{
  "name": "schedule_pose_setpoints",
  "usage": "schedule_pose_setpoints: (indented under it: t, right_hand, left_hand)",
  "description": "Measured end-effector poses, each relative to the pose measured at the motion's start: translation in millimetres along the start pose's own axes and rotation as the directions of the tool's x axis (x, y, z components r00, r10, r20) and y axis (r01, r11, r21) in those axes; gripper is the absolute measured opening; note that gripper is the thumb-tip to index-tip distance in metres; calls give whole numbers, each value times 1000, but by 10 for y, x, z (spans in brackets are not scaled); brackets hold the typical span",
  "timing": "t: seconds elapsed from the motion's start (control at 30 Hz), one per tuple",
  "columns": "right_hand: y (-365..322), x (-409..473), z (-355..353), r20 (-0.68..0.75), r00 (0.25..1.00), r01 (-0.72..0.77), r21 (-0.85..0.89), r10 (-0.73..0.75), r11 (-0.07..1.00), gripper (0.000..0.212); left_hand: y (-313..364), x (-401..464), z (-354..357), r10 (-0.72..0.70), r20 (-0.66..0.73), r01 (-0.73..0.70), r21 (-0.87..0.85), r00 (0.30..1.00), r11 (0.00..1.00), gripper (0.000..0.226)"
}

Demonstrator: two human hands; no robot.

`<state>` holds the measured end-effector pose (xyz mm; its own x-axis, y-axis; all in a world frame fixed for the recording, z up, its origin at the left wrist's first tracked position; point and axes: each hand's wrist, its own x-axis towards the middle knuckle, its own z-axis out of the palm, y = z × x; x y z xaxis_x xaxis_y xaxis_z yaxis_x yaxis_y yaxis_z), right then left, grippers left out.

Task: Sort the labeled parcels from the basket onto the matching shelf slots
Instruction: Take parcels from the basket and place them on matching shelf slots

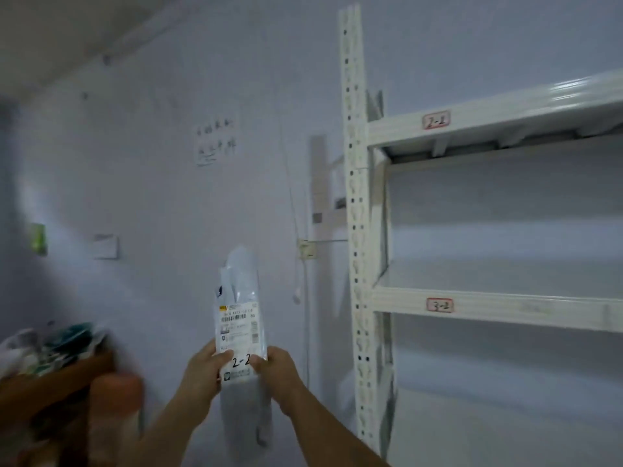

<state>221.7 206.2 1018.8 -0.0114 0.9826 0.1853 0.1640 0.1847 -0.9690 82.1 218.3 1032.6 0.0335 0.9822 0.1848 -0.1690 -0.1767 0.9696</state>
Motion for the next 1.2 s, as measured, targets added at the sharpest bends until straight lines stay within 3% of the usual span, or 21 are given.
schedule_pose_setpoints:
  t: [0.23,0.43,0.6,0.93,1.2]
  right_hand:
    - [49,-909,-1083,-299,954,-51,-146,5,988,28]
    - [50,-1473,-1824,-477,879,-139,-207,24,968,28]
    - [-107,-1825,-2444,-534,845,-116,-192,-4,975,26]
    - [-818,-2675,-3792,-635,764,61,-106,-115,992,26]
    - [-1987,-2543,-4183,-600,739,252,-176,-306,952,28]
  left_hand:
    - [-236,-495,1178,-51,306,91,-117,951,989,30]
    - [-209,-859,2014,-101,444,158,-93,890,983,31]
    - [23,-1159,2646,-75,515,129,-70,854,989,29]
    - [388,-2062,4018,33,628,-11,-38,778,999,32]
    - [1310,-2130,4477,284,476,-211,-201,832,957,24]
